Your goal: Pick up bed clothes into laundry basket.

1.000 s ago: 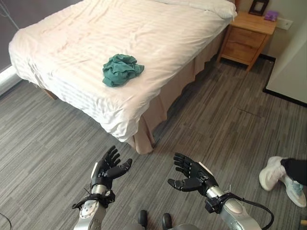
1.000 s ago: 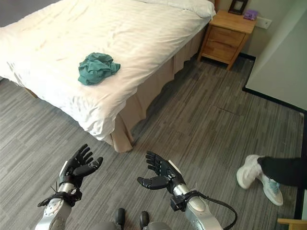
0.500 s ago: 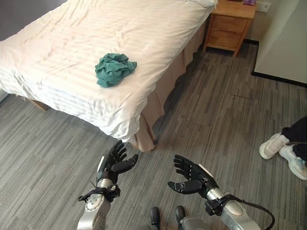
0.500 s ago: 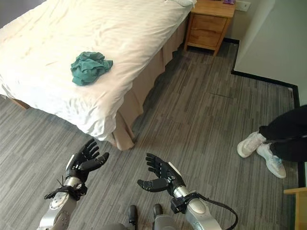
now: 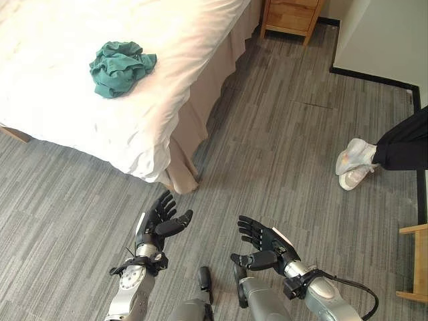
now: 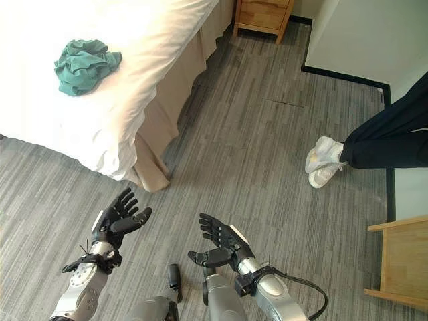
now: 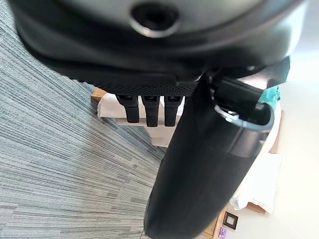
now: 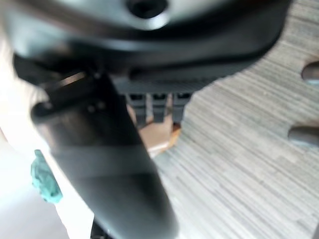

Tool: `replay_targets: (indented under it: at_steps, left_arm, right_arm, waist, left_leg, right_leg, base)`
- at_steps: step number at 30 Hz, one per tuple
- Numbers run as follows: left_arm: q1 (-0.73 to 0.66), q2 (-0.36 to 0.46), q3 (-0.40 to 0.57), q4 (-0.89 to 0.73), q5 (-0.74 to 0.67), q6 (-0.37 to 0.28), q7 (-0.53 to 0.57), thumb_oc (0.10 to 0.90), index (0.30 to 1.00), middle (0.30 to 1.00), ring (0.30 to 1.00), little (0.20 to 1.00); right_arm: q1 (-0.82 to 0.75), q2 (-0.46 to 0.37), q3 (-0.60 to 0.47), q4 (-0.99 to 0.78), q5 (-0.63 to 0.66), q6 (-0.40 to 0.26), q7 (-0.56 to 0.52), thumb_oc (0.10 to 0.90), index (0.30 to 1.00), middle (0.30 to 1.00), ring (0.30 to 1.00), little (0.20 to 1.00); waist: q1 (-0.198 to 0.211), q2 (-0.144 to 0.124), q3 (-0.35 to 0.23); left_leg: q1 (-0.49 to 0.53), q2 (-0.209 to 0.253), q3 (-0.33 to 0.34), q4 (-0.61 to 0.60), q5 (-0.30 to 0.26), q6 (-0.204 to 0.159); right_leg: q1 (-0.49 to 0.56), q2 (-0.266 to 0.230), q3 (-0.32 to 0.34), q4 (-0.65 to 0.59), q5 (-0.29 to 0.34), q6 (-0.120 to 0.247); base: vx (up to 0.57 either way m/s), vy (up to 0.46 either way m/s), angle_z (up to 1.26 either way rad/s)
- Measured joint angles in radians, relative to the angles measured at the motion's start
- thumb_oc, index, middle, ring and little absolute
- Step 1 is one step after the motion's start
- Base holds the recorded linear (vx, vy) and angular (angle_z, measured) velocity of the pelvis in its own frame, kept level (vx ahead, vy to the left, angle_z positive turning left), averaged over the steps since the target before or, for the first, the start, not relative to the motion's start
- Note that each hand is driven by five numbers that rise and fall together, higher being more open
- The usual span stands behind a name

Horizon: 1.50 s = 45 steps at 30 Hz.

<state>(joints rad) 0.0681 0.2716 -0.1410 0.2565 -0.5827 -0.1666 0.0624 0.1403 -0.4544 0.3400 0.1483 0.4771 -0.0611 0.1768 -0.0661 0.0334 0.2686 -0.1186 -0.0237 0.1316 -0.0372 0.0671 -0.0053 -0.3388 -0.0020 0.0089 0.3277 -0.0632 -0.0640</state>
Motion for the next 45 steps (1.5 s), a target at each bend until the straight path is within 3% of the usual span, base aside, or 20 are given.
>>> replay_targets:
  at_steps: [1, 2, 5, 7, 12, 16, 21, 22, 23, 24, 25, 27, 28, 29, 30, 32, 37, 39, 41, 45]
  left_arm:
    - [-0.022, -0.003, 0.017, 0.003, 0.005, 0.014, -0.006, 0.800, 0.900, 0.900, 0.900, 0.900]
    - [-0.026, -0.004, 0.075, 0.000, 0.005, 0.029, -0.001, 0.800, 0.900, 0.900, 0.900, 0.900]
    - [-0.001, -0.011, 0.140, -0.049, 0.004, -0.013, 0.020, 0.800, 0.900, 0.900, 0.900, 0.900]
    - [-0.009, -0.015, 0.186, -0.074, 0.004, -0.032, 0.034, 0.800, 0.900, 0.900, 0.900, 0.900]
    - [0.166, -0.001, 0.243, -0.060, 0.027, -0.021, 0.043, 0.800, 0.900, 0.900, 0.900, 0.900]
    - [0.169, 0.011, 0.224, 0.048, 0.046, 0.001, 0.077, 0.800, 0.900, 0.900, 0.900, 0.900]
    - [0.155, 0.055, 0.221, 0.004, 0.046, -0.002, 0.075, 0.800, 0.900, 0.900, 0.900, 0.900]
    - [0.140, 0.056, 0.224, 0.030, 0.045, -0.003, 0.087, 0.800, 0.900, 0.900, 0.900, 0.900]
    - [0.122, 0.064, 0.221, 0.037, 0.045, -0.003, 0.089, 0.800, 0.900, 0.900, 0.900, 0.900]
    - [0.101, 0.064, 0.208, 0.039, 0.045, -0.003, 0.085, 0.800, 0.900, 0.900, 0.900, 0.900]
    - [0.106, 0.056, 0.202, 0.042, 0.045, -0.003, 0.089, 0.800, 0.900, 0.900, 0.900, 0.900]
    - [0.087, 0.028, 0.183, 0.040, 0.044, -0.005, 0.089, 0.800, 0.900, 0.900, 0.900, 0.900]
    - [0.091, 0.000, 0.181, 0.039, 0.036, -0.005, 0.091, 0.800, 0.900, 0.900, 0.900, 0.900]
    - [0.077, 0.004, 0.157, 0.038, 0.033, -0.016, 0.091, 0.800, 0.900, 0.900, 0.900, 0.900]
    - [0.073, -0.019, 0.130, 0.034, 0.021, -0.020, 0.082, 0.800, 0.900, 0.900, 0.900, 0.900]
    - [0.071, -0.008, 0.117, -0.004, 0.011, -0.023, 0.077, 0.800, 0.900, 0.900, 0.900, 0.900]
    - [0.049, 0.052, 0.154, -0.020, 0.004, -0.024, 0.079, 0.800, 0.900, 0.900, 0.900, 0.900]
    - [0.050, 0.100, 0.171, -0.034, 0.029, -0.022, 0.081, 0.800, 0.900, 0.900, 0.900, 0.900]
    - [0.038, 0.156, 0.191, -0.046, 0.078, -0.023, 0.082, 0.800, 0.900, 0.900, 0.900, 0.900]
    - [-0.146, 0.311, 0.202, -0.057, 0.123, -0.028, 0.107, 0.800, 0.900, 0.900, 0.900, 0.900]
  right_arm:
    - [0.012, 0.039, -0.051, 0.017, 0.003, -0.006, -0.009, 0.800, 0.900, 0.900, 0.900, 0.900]
    - [0.058, 0.125, -0.221, 0.046, 0.009, -0.005, -0.092, 0.800, 0.900, 0.900, 0.900, 0.900]
    - [0.099, 0.079, -0.433, 0.047, 0.058, -0.047, -0.176, 0.800, 0.900, 0.900, 0.900, 0.900]
    - [0.053, 0.018, -0.522, 0.062, 0.094, -0.082, -0.217, 0.800, 0.900, 0.900, 0.900, 0.900]
    - [-0.021, 0.052, -0.303, 0.021, 0.068, -0.059, -0.187, 0.800, 0.900, 0.900, 0.900, 0.900]
    - [-0.148, 0.147, -0.087, -0.004, 0.066, -0.058, -0.152, 0.800, 0.900, 0.900, 0.900, 0.900]
    - [-0.017, 0.142, -0.068, -0.043, 0.050, -0.049, -0.095, 0.800, 0.900, 0.900, 0.900, 0.900]
    - [0.006, 0.142, -0.083, -0.015, 0.050, -0.046, -0.097, 0.800, 0.900, 0.900, 0.900, 0.900]
    - [0.012, 0.148, -0.097, -0.010, 0.051, -0.045, -0.096, 0.800, 0.900, 0.900, 0.900, 0.900]
    - [0.017, 0.141, -0.118, 0.001, 0.050, -0.041, -0.099, 0.800, 0.900, 0.900, 0.900, 0.900]
    - [0.022, 0.121, -0.117, 0.004, 0.048, -0.021, -0.105, 0.800, 0.900, 0.900, 0.900, 0.900]
    - [0.020, 0.098, -0.134, 0.001, 0.049, -0.025, -0.108, 0.800, 0.900, 0.900, 0.900, 0.900]
    - [0.015, 0.096, -0.126, 0.010, 0.054, -0.027, -0.110, 0.800, 0.900, 0.900, 0.900, 0.900]
    - [-0.007, 0.123, -0.101, 0.055, 0.065, -0.032, -0.110, 0.800, 0.900, 0.900, 0.900, 0.900]
    - [-0.034, 0.096, -0.100, 0.059, 0.090, -0.036, -0.096, 0.800, 0.900, 0.900, 0.900, 0.900]
    - [-0.048, 0.078, -0.107, 0.030, 0.113, -0.051, -0.096, 0.800, 0.900, 0.900, 0.900, 0.900]
    - [-0.087, 0.032, -0.046, 0.024, 0.116, -0.053, -0.090, 0.800, 0.900, 0.900, 0.900, 0.900]
    - [-0.080, 0.019, -0.028, 0.033, 0.103, -0.056, -0.071, 0.800, 0.900, 0.900, 0.900, 0.900]
    - [-0.050, -0.006, -0.024, 0.026, 0.075, -0.053, -0.059, 0.800, 0.900, 0.900, 0.900, 0.900]
    - [0.001, 0.009, -0.051, 0.031, 0.067, -0.044, -0.020, 0.800, 0.900, 0.900, 0.900, 0.900]
  waist:
    - [-0.004, -0.018, 0.025]
    - [-0.004, -0.043, 0.053]
    - [-0.022, 0.023, -0.007]
    - [-0.010, 0.027, -0.023]
    - [0.070, 0.008, -0.104]
    - [0.104, 0.009, -0.103]
    - [0.051, -0.032, -0.126]
    - [0.043, -0.076, -0.132]
    - [0.031, -0.084, -0.125]
    - [0.007, -0.084, -0.121]
    - [0.004, -0.076, -0.132]
    - [-0.006, -0.047, -0.151]
    - [0.003, -0.027, -0.161]
    - [-0.006, -0.087, -0.172]
    - [0.020, -0.096, -0.202]
    - [0.033, -0.078, -0.188]
    - [0.052, -0.063, -0.133]
    - [0.066, -0.027, -0.150]
    - [0.083, 0.035, -0.161]
    - [0.049, 0.006, -0.174]
  left_leg:
    - [0.004, -0.001, 0.006, 0.064, -0.055, -0.040]
    - [0.089, 0.056, 0.045, 0.182, -0.128, -0.007]
    - [0.208, 0.170, 0.043, 0.042, -0.104, -0.037]
    - [0.169, 0.121, 0.020, 0.053, -0.081, -0.057]
    - [0.165, 0.021, -0.026, 0.061, -0.088, 0.009]
    - [0.206, -0.067, -0.035, 0.110, -0.155, 0.103]
    - [0.174, -0.072, -0.015, 0.078, -0.121, 0.080]
    - [0.197, -0.092, 0.030, 0.058, -0.174, -0.113]
    - [0.179, -0.095, 0.032, 0.107, -0.176, -0.043]
    - [0.177, -0.095, 0.042, 0.141, -0.189, 0.060]
    - [0.203, -0.091, 0.064, 0.147, -0.202, 0.070]
    - [0.263, -0.058, 0.072, 0.112, -0.233, 0.021]
    - [0.268, -0.031, 0.071, 0.171, -0.250, -0.005]
    - [0.108, -0.003, 0.060, 0.558, -0.251, -0.059]
    - [-0.112, 0.075, 0.047, 0.986, -0.196, -0.065]
    - [-0.240, 0.147, -0.016, 1.186, -0.148, -0.033]
    - [-0.159, 0.128, -0.103, 0.397, -0.111, -0.084]
    - [-0.121, 0.053, -0.199, 0.225, -0.043, -0.075]
    - [-0.071, 0.026, -0.212, 0.172, 0.130, 0.053]
    - [0.029, 0.025, -0.175, -0.015, 0.127, 0.055]
  right_leg:
    - [0.041, -0.012, -0.020, -0.015, 0.009, -0.030]
    - [0.181, -0.031, -0.058, -0.084, 0.017, -0.018]
    - [0.219, -0.015, -0.120, -0.081, -0.027, 0.031]
    - [0.167, -0.076, -0.132, -0.028, -0.032, 0.058]
    - [0.190, -0.182, -0.168, -0.017, -0.031, 0.118]
    - [-0.009, -0.279, -0.079, 0.398, 0.021, 0.186]
    - [-0.081, -0.240, -0.123, 0.088, 0.032, 0.181]
    - [-0.064, -0.252, -0.215, -0.162, 0.082, 0.187]
    - [-0.053, -0.268, -0.236, -0.212, 0.090, 0.213]
    - [-0.051, -0.264, -0.256, -0.207, 0.126, 0.201]
    - [-0.052, -0.246, -0.273, -0.187, 0.154, 0.155]
    - [-0.017, -0.186, -0.301, -0.044, 0.135, 0.118]
    - [0.029, -0.121, -0.313, 0.040, 0.070, 0.047]
    - [0.114, -0.080, -0.300, 0.087, -0.035, -0.024]
    - [0.194, -0.047, -0.294, -0.028, -0.072, -0.101]
    - [0.230, 0.004, -0.249, -0.076, -0.074, -0.114]
    - [0.460, 0.033, -0.162, -0.226, -0.050, -0.027]
    - [0.496, 0.036, -0.131, -0.232, -0.070, 0.004]
    - [0.536, 0.076, -0.081, -0.214, -0.091, 0.036]
    - [0.376, -0.025, -0.037, -0.106, -0.191, 0.118]
  base:
    - [-0.14, 0.194, 0.53]
    - [-0.11, 0.152, 0.80]
    - [-0.13, 0.182, 0.69]
    - [-0.05, 0.175, 0.39]
    - [-0.01, 0.350, 0.37]
    - [0.21, 0.186, 0.26]
    - [0.34, -0.112, 0.51]
    - [0.51, -0.249, 0.24]
    - [0.27, -0.145, 0.38]
    - [0.36, -0.221, 0.23]
    - [0.39, -0.232, 0.07]
    - [0.48, -0.340, -0.32]
    - [0.30, -0.346, -0.30]
    - [0.32, -0.417, -0.46]
    - [0.43, -0.433, -0.47]
    - [0.37, -0.146, -0.79]
    - [0.32, 0.082, -0.77]
    - [0.33, 0.086, -1.06]
    - [0.14, 0.081, -0.69]
    - [0.18, 0.146, -0.09]
